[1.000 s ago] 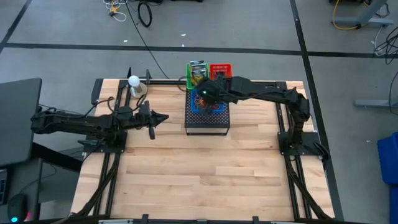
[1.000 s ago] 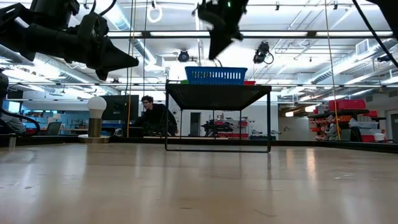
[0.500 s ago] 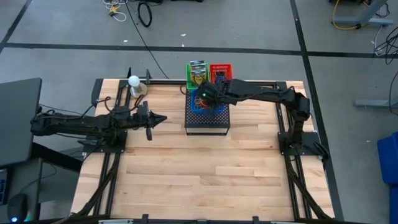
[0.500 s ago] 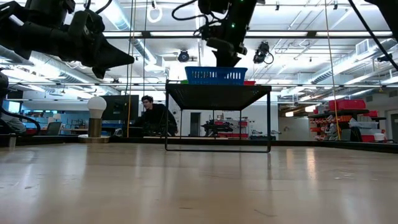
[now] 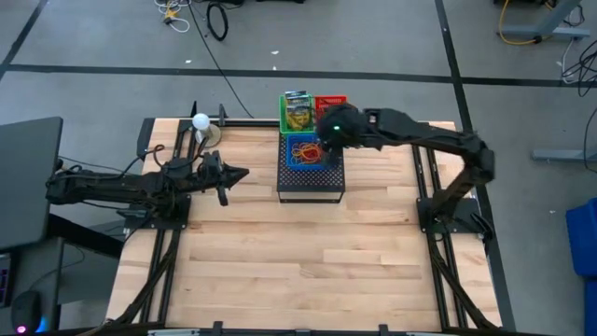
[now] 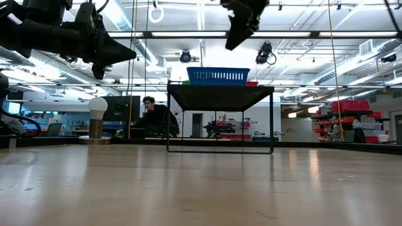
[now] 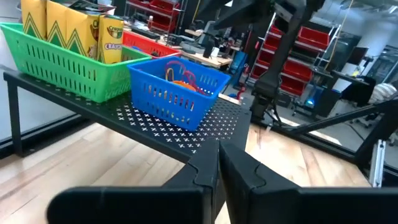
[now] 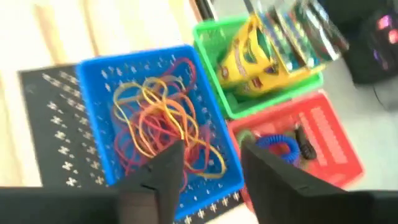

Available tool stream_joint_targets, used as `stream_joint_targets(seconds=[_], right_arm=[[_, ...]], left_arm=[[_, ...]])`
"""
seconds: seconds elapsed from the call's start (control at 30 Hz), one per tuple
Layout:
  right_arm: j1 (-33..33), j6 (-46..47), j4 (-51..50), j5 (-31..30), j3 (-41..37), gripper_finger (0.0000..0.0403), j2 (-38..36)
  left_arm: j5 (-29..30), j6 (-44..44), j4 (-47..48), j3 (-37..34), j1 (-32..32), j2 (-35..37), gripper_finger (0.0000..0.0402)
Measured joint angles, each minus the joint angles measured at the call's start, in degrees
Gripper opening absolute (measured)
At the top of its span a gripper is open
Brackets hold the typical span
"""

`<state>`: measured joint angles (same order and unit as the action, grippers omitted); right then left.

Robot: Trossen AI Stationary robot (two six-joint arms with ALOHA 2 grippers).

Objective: Pick & Place Office Desk Supplies
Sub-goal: Return to Home Position

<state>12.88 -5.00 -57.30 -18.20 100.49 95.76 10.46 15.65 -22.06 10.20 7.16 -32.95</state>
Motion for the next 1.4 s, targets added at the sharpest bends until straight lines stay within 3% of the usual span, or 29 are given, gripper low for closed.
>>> stream_joint_targets(seconds=[0.27,0.47,0.57,0.77,0.87,0.97,1.17,1.4], right_arm=[[-0.9,-1.3,21.1,8.7,-25.7,0.0013,-19.8],[-1.4,2.6,32.7,9.0,-40.6,0.0032,-35.3],[-1.4,4.2,36.7,5.5,-46.2,0.0036,-42.0],[-1.4,7.6,36.7,-2.8,-51.3,0.0036,-51.2],[-1.4,11.9,37.1,-3.5,-52.7,0.0036,-54.3],[-1.4,7.5,37.6,0.8,-54.8,0.0033,-56.4],[-1.4,5.4,51.8,13.8,-65.7,0.0006,-58.9],[-1.4,9.1,61.5,18.2,-78.9,0.0004,-65.0]], left_arm=[[0.0,0.0,0.0,0.0,0.0,0.0,0.0024],[0.0,-0.1,0.1,0.0,0.0,-0.9,0.0025],[0.2,-2.5,0.2,0.0,0.1,-0.9,0.0024],[0.6,-9.4,0.1,0.0,0.1,-0.9,0.0024],[2.3,-6.7,-0.8,0.0,0.1,-0.9,0.0024],[0.4,-5.0,-0.8,0.0,-0.1,-0.6,0.0024],[-14.4,-8.3,-5.6,0.0,-0.1,0.7,0.0024],[-15.0,-9.2,-2.5,0.0,0.1,5.0,0.0024]])
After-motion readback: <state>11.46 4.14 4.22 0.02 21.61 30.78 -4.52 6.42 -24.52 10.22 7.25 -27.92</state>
